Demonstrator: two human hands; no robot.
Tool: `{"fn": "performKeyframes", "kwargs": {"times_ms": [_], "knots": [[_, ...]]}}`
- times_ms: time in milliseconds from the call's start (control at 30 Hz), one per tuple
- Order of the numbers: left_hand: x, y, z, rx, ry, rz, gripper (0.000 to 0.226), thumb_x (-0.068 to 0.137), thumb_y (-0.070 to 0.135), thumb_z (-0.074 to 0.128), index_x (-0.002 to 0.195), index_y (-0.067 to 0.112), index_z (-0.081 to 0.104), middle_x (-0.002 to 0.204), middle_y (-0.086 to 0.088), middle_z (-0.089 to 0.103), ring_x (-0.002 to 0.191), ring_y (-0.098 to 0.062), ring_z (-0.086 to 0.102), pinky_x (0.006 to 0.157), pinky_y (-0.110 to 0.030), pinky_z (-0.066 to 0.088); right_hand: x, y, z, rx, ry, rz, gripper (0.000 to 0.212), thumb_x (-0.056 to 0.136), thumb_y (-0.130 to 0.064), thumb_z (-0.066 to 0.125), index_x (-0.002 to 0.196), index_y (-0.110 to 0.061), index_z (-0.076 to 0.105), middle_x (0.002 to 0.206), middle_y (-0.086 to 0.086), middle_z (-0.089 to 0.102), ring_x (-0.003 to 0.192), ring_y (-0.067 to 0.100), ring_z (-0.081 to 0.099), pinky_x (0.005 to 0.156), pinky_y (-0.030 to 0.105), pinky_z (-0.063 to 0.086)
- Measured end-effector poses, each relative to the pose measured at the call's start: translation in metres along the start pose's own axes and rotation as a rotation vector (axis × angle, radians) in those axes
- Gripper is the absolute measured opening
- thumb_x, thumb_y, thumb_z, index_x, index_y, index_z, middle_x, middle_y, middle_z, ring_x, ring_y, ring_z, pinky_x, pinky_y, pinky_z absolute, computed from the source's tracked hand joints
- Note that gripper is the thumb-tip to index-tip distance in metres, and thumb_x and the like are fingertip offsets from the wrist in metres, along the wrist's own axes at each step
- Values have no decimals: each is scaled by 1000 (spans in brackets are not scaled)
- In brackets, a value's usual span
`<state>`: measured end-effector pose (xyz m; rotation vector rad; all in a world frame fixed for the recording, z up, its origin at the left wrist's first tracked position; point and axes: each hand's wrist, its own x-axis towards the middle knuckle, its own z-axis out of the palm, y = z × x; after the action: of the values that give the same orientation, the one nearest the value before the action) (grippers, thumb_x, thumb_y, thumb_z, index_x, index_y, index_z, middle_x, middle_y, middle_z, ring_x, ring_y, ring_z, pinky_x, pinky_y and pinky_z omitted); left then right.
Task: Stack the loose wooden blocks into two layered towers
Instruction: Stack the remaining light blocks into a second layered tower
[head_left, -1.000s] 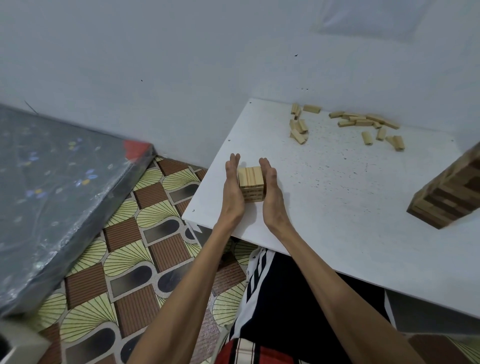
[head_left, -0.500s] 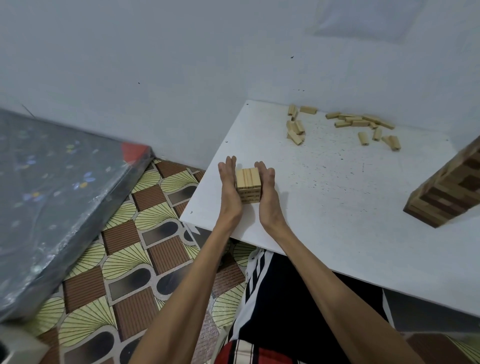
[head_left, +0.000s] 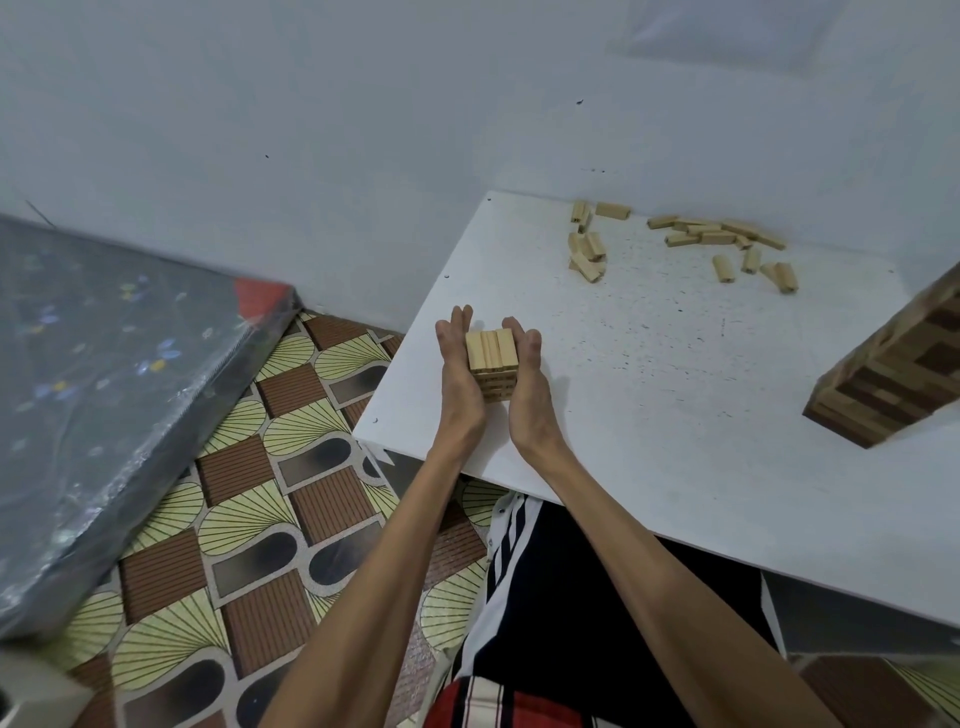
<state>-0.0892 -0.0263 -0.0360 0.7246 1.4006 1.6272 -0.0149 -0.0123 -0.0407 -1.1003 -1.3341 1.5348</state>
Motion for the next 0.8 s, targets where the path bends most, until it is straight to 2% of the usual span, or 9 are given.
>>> {"fn": "performKeyframes", "kwargs": {"times_ms": [67, 133, 200, 300, 367, 467, 533, 667, 800], "knots": [[0, 0, 0, -7, -7, -2, 67, 105, 59, 7, 161, 27, 27, 163, 13, 33, 148, -5, 32, 113, -21, 35, 0, -1, -1, 5, 8, 5, 90, 91, -83, 15, 161, -29, 31, 162, -4, 39, 147, 10, 39, 122, 33, 33], [2, 1, -2, -24, -11, -7, 68, 105, 59, 6, 162, 26, 25, 163, 13, 33, 148, -4, 31, 114, -22, 33, -1, -2, -4, 48, 14, 1, 79, 100, -73, 15, 162, -25, 29, 165, -5, 35, 149, 8, 36, 121, 29, 32], [2, 3, -5, -53, -8, -3, 68, 106, 58, 5, 162, 24, 24, 163, 11, 35, 148, -4, 32, 118, -24, 30, -3, -4, -8, 77, 23, -8, 73, 104, -64, 15, 162, -22, 28, 166, -6, 32, 150, 6, 32, 124, 31, 29], [5, 4, -13, 31, 8, 70, 69, 107, 58, 7, 158, 20, 34, 159, 7, 43, 145, -5, 38, 123, -30, 25, -4, -6, -18, 4, 47, -38, 79, 100, -74, 17, 161, -26, 32, 165, -10, 33, 151, 3, 29, 125, 31, 23], [6, 12, -19, 128, 12, 136, 68, 105, 59, 13, 150, 21, 47, 151, 8, 52, 139, -5, 47, 120, -32, 31, -4, -9, -29, -90, 54, -87, 79, 96, -78, 23, 158, -31, 38, 162, -14, 38, 148, -1, 32, 124, 30, 23], [9, 36, -25, 250, -4, 252, 45, 109, 45, 32, 137, 23, 60, 137, 12, 63, 127, -6, 57, 112, -35, 41, -4, -22, -53, -221, 41, -158, 53, 107, -55, 37, 151, -28, 48, 153, -12, 50, 136, -3, 44, 115, 24, 34], [10, 55, -23, 325, -68, 306, 33, 109, 35, 41, 129, 22, 65, 128, 12, 68, 121, -7, 60, 106, -32, 45, -3, -35, -67, -306, 49, -198, 44, 108, -46, 45, 146, -27, 53, 148, -10, 55, 134, 2, 48, 110, 24, 38], [12, 81, -4, 521, -230, 356, 26, 105, 25, 52, 123, 22, 69, 122, 15, 70, 115, 0, 62, 96, -23, 46, 0, -52, -87, -479, 76, -257, 37, 103, -41, 58, 136, -25, 63, 141, -13, 61, 134, 6, 51, 112, 34, 44], [14, 89, 27, 709, -346, 412, 28, 101, 25, 55, 125, 22, 68, 124, 15, 69, 111, 2, 62, 94, -24, 48, -4, -73, -108, -616, 95, -301, 35, 101, -36, 62, 133, -22, 65, 140, -9, 63, 124, 10, 58, 107, 26, 42]]}}
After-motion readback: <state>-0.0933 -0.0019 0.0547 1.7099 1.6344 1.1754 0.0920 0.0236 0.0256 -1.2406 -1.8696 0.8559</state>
